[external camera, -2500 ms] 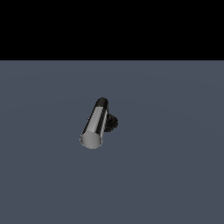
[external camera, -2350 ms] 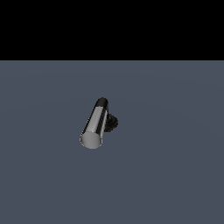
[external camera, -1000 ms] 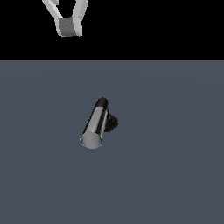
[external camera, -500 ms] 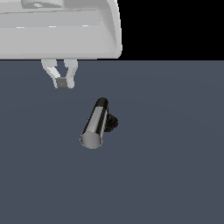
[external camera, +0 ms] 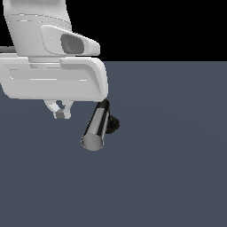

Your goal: Turn on the faucet by rotating a designated handle.

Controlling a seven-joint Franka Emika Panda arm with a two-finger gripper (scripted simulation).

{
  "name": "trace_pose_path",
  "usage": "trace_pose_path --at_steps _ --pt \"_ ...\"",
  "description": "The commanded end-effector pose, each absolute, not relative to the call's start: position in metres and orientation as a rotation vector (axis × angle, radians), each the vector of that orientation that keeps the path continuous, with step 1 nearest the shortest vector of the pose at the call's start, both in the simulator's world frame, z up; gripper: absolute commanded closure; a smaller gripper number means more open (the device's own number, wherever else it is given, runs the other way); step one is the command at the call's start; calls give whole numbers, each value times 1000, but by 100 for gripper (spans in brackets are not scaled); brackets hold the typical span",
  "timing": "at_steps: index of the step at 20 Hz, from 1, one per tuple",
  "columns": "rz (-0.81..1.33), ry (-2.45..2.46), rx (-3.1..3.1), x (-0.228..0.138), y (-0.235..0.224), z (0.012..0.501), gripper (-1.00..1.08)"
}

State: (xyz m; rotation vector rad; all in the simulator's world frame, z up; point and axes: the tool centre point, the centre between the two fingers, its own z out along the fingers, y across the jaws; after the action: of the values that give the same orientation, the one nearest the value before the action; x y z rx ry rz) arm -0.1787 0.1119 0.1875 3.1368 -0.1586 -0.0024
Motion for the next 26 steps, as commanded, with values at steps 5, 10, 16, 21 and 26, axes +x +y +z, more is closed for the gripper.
trace_pose_path --at_steps 5,10,16,21,26 --pt "-2 -186 3140 -166 128 148 108" --pt "-1 -201 3139 -157 136 125 108" --pt "-1 -213 3137 -151 141 108 108" --pt "0 -217 3135 -148 143 103 108" --pt "0 -218 3134 -147 143 102 108"
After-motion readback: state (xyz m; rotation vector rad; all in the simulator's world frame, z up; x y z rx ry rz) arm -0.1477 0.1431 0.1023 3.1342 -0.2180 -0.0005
